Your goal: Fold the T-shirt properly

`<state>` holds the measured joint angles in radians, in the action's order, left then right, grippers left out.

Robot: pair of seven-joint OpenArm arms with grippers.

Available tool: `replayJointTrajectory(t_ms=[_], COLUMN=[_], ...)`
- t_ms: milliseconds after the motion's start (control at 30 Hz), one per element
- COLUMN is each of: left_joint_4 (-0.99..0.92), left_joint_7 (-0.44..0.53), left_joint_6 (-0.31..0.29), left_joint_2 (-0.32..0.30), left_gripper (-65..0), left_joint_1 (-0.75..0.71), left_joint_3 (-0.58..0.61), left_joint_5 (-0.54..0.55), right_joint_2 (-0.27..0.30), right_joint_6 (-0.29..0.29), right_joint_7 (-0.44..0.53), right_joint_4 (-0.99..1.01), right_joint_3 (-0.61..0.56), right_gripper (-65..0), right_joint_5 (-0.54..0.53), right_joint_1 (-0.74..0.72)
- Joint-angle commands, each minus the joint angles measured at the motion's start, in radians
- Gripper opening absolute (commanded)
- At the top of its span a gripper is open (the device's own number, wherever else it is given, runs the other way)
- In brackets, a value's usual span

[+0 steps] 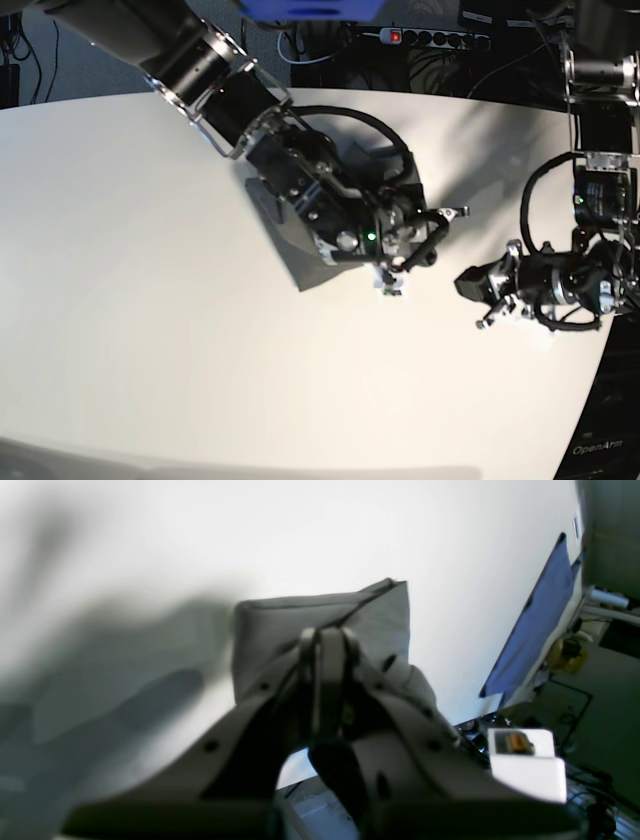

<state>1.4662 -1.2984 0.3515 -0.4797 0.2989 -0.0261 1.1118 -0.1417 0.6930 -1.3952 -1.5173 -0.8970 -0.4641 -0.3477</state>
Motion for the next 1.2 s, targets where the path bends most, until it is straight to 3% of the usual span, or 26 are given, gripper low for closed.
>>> replayJointTrajectory(t_ms=[0, 367, 600, 833, 1033, 1167], left_joint_4=[0.014, 0.015, 0.015, 0.015, 0.015, 0.015], left_joint_7=[0.003, 0.003, 0.003, 0.003, 0.003, 0.003], left_joint_6=[-0.001, -0.001, -0.001, -0.001, -0.001, -0.001], left_joint_2=[-0.014, -0.015, -0.015, -0.015, -0.015, -0.014], left_gripper=[-63.2, -63.2, -63.2, -63.2, -63.2, -63.2], left_joint_1=[0.023, 0.021, 0.021, 0.013, 0.007, -0.005], left_joint_3=[-0.007, -0.007, -0.007, -0.007, -0.007, -0.007], left_joint_5=[0.020, 0.020, 0.020, 0.020, 0.020, 0.020], right_joint_2=[-0.015, -0.015, -0.015, -0.015, -0.011, -0.009], right_joint_6=[0.005, 0.005, 0.005, 0.005, 0.005, 0.005], right_joint_7=[-0.001, -0.001, 0.006, 0.043, 0.017, -0.001], right_joint_4=[-0.013, -0.013, -0.013, -0.013, -0.012, 0.002], right_joint_3=[0.002, 0.005, 0.002, 0.005, -0.001, -0.001], right_gripper=[-64.6, -62.2, -37.6, -22.2, -23.8, -36.3], right_joint_5=[-0.018, -0.020, -0.020, -0.020, -0.015, -0.015], right_joint_1=[-0.020, -0.035, -0.037, -0.037, -0.093, -0.121])
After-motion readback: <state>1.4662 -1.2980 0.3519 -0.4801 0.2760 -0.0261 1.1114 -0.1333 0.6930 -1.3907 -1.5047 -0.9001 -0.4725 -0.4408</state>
